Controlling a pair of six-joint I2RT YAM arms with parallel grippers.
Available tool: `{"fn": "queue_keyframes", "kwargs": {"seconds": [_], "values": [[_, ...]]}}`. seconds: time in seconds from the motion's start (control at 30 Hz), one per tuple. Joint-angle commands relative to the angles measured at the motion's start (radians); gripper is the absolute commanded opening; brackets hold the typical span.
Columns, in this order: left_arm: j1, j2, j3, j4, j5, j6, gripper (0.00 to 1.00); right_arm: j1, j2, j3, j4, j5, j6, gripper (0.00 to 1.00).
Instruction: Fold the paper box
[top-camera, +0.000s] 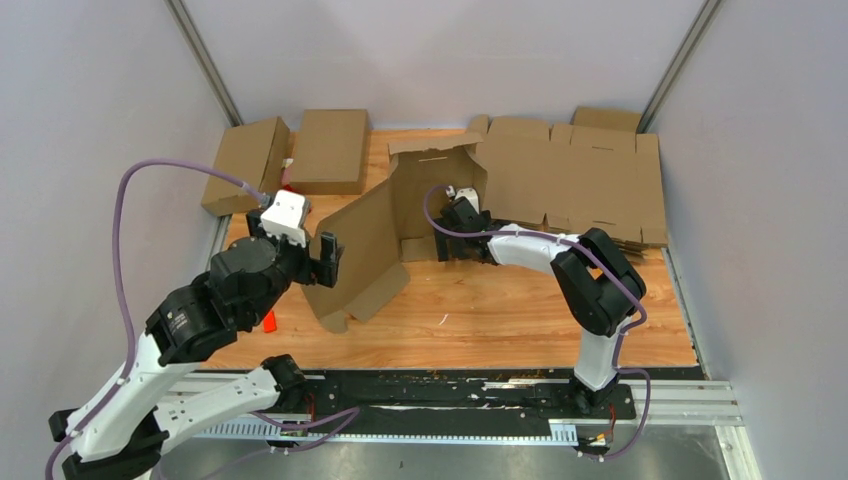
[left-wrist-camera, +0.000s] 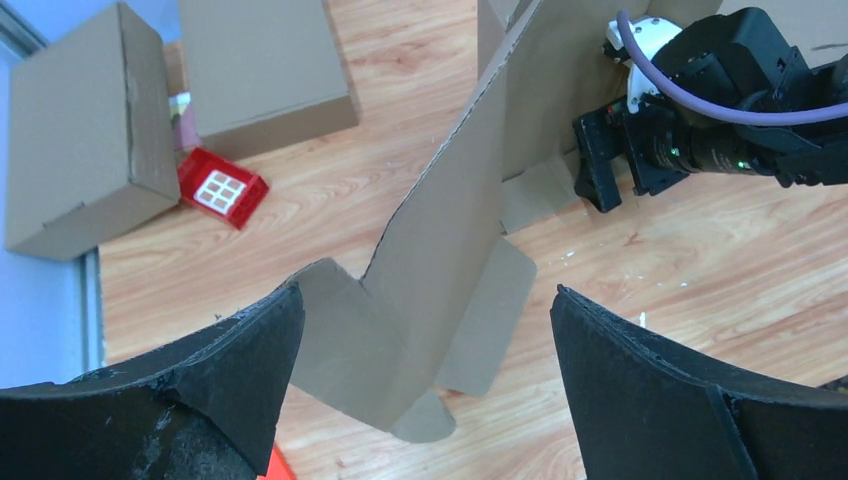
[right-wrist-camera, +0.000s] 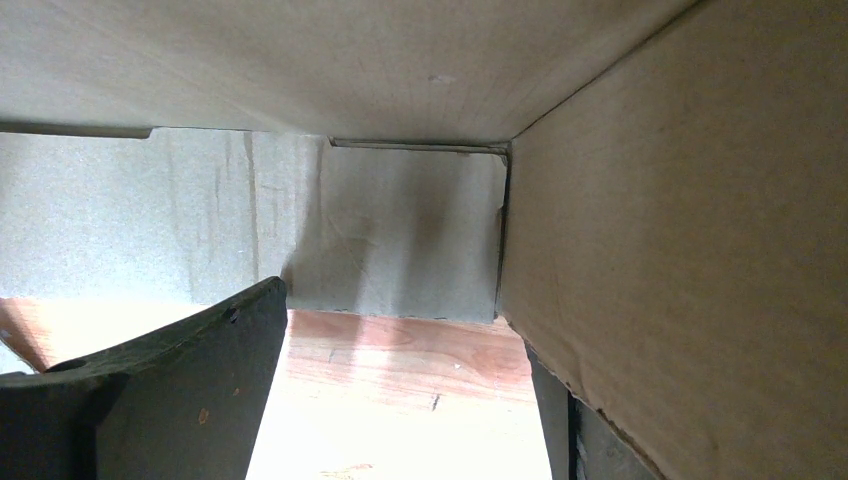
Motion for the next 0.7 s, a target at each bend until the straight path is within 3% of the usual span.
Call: {"fn": "queue_keyframes", "kwargs": {"seconds": [0.0, 0.1, 0.27, 0.4, 0.6, 0.67], "values": [[-0.003, 0.062, 0.07, 0.045, 0.001, 0.146, 0.99, 0.003, -0.022, 0.009, -0.038, -0.007, -0.012, 0.88], [-0.003, 0.118, 0.113, 0.013, -0.024, 0.208, 0.99, 0.004, -0.027, 0.008, -0.04, -0.006, -0.018, 0.91], [-0.003, 0.14, 0.114, 0.096, -0.001, 0.331, 0.99, 0.003, -0.025, 0.006, -0.041, -0.006, -0.019, 0.92], [-0.003, 0.179, 0.139, 0.103, 0.158, 0.409, 0.93, 0.003, -0.025, 0.006, -0.039, -0.011, -0.02, 0.92], [-0.002, 0.318, 0.2, 0.036, 0.03, 0.367, 0.8, 0.003, -0.033, 0.002, -0.04, -0.009, -0.017, 0.92], [-0.001, 0.337, 0.203, 0.039, 0.002, 0.359, 0.7, 0.003, -0.041, -0.002, -0.04, -0.007, -0.018, 0.92]]}}
